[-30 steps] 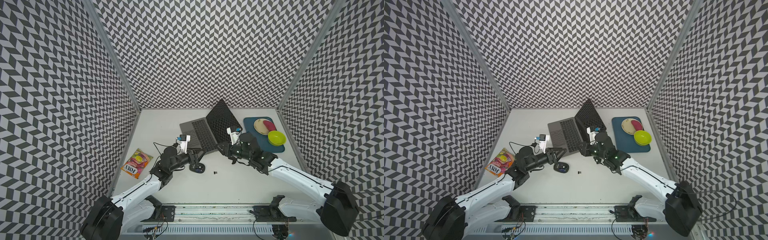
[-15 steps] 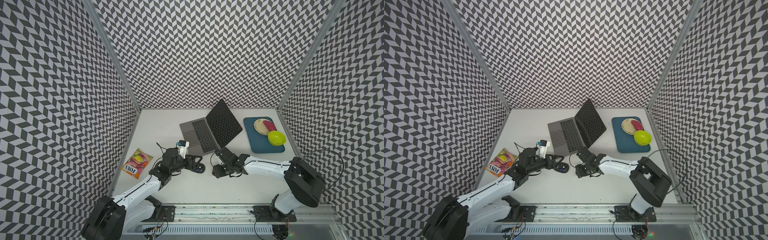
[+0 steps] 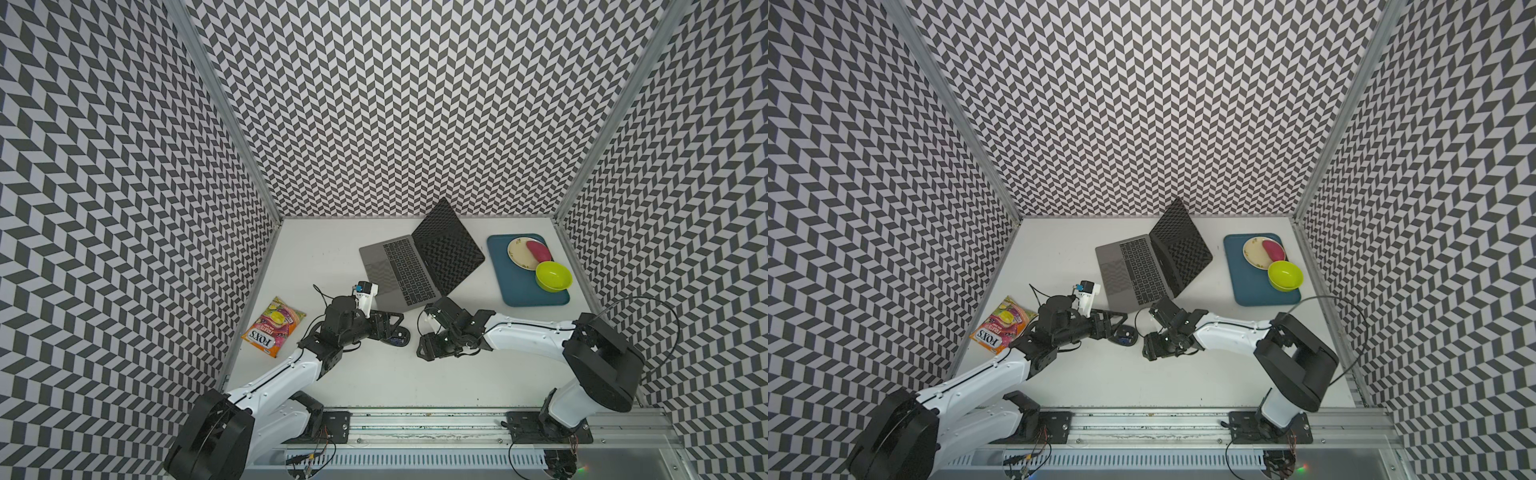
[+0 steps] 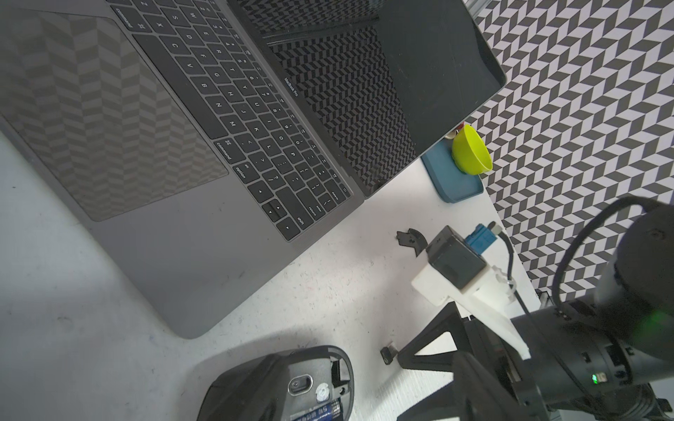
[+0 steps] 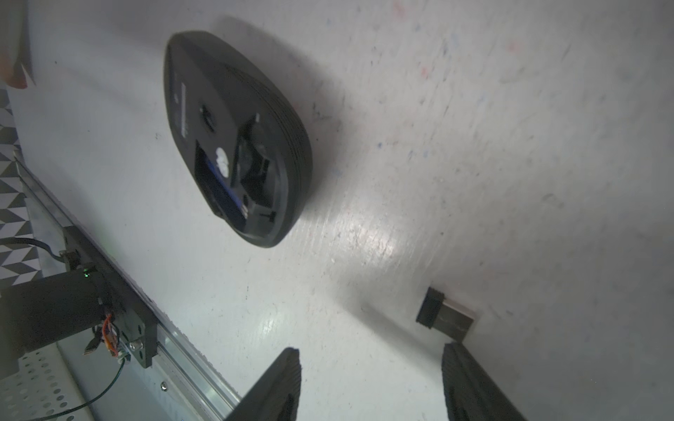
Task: Insert the wireless mouse receiver into the laptop
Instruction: Pick up the USB plug at the center of the board.
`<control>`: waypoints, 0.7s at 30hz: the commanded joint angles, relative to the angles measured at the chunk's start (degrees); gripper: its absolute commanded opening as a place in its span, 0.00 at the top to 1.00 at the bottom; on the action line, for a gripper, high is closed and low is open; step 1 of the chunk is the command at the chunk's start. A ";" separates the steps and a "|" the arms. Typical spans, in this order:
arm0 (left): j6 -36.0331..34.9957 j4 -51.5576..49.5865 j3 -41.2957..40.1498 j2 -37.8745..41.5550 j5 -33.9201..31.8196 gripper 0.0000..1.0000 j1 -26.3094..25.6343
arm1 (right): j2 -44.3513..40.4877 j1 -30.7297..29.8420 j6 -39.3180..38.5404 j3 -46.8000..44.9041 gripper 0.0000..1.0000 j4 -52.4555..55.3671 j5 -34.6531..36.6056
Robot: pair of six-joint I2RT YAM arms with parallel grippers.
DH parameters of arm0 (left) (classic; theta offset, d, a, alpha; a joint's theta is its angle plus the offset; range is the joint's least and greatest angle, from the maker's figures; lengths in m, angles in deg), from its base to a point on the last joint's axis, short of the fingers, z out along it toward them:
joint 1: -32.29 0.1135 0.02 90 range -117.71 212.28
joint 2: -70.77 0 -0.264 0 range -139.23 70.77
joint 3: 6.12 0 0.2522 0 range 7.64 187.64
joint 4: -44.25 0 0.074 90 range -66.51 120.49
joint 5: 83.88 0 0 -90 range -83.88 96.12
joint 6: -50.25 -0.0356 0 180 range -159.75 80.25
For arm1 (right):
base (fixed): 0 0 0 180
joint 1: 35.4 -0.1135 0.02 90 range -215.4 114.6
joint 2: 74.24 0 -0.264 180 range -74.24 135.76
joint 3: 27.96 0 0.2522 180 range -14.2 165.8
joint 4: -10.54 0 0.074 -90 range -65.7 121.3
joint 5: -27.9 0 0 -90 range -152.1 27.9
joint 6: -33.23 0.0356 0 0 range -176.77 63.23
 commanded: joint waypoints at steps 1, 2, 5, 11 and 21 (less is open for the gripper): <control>-0.84 -0.31 1.27 -0.04 -0.43 0.23 0.41 | 2.56 -0.32 -1.46 1.79 0.37 0.17 4.95; -0.77 -0.39 1.25 0.06 -0.51 0.23 0.46 | 3.05 -0.32 -1.68 2.31 0.37 0.00 5.12; -0.97 -0.66 1.23 0.30 -0.89 0.23 0.60 | 4.56 -0.31 -2.07 3.37 0.37 -0.94 4.13; -1.02 -0.76 0.99 0.67 -1.27 0.22 0.73 | 6.21 -0.66 -3.76 4.95 0.39 -0.39 4.68; -1.26 -0.94 0.83 1.59 -2.14 0.22 0.87 | 7.33 -6.30 -6.28 11.00 0.52 12.98 22.84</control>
